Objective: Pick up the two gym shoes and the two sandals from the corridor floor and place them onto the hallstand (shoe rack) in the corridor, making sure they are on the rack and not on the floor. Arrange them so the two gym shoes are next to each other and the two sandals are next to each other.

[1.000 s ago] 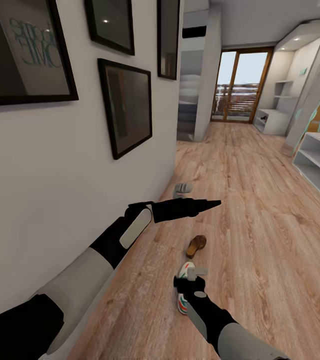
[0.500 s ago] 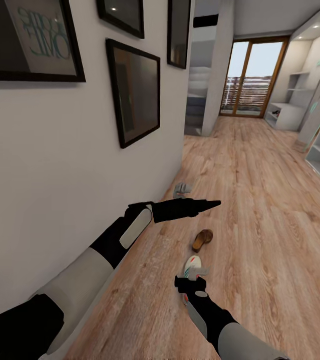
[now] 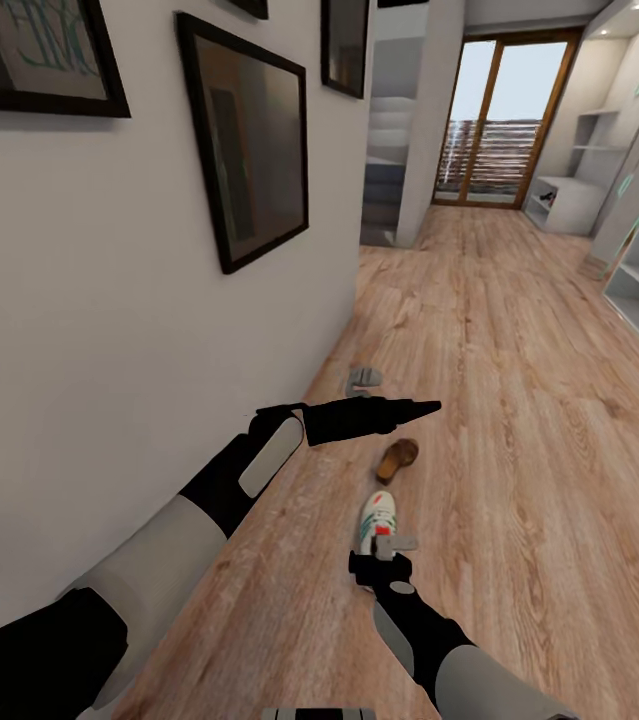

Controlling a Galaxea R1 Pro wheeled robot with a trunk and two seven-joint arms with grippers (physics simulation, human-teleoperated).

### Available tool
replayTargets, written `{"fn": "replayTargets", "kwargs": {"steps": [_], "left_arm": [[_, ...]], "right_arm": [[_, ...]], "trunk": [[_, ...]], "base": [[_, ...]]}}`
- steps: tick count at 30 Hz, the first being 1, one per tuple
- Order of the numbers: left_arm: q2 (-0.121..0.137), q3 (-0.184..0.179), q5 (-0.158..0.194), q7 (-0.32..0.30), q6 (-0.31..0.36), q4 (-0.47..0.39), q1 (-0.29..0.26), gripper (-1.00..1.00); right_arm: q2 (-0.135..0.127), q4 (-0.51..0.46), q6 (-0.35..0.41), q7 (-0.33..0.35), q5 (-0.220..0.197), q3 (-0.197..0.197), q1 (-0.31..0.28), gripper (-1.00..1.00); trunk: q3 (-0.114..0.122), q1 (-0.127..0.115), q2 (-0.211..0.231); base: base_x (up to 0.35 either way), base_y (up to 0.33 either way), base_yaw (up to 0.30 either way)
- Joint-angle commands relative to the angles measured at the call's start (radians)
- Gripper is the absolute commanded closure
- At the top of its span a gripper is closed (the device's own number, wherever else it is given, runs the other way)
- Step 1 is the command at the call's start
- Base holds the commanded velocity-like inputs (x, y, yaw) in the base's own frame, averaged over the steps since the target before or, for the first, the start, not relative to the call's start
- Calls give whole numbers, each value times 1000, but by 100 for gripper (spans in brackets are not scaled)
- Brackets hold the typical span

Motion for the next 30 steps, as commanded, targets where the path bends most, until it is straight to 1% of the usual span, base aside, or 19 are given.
{"fn": "replayTargets", "kwargs": {"steps": [1, 9, 17, 22, 30], "left_arm": [[0, 0, 8, 0, 8, 0, -1, -100], [0, 0, 8, 0, 8, 0, -1, -100], [0, 0, 8, 0, 8, -1, -1, -100], [0, 1, 9, 0, 8, 0, -1, -100], [0, 1, 9, 0, 6, -1, 1, -100]], "right_arm": [[0, 1, -3, -7, -10, 7, -1, -100], [0, 1, -3, -7, -10, 7, -1, -100], [0, 0, -3, -7, -10, 7, -1, -100], [0, -1, -3, -7, -10, 7, -1, -100], [0, -1, -3, -7, -10, 7, -1, -100]], "trunk": [[-1, 0, 0], [-3, 0, 0], [-42, 3, -2], [-69, 6, -3], [-76, 6, -3]], "base": [[0, 0, -65], [0, 0, -45], [0, 0, -174], [0, 0, -67], [0, 0, -7]]}}
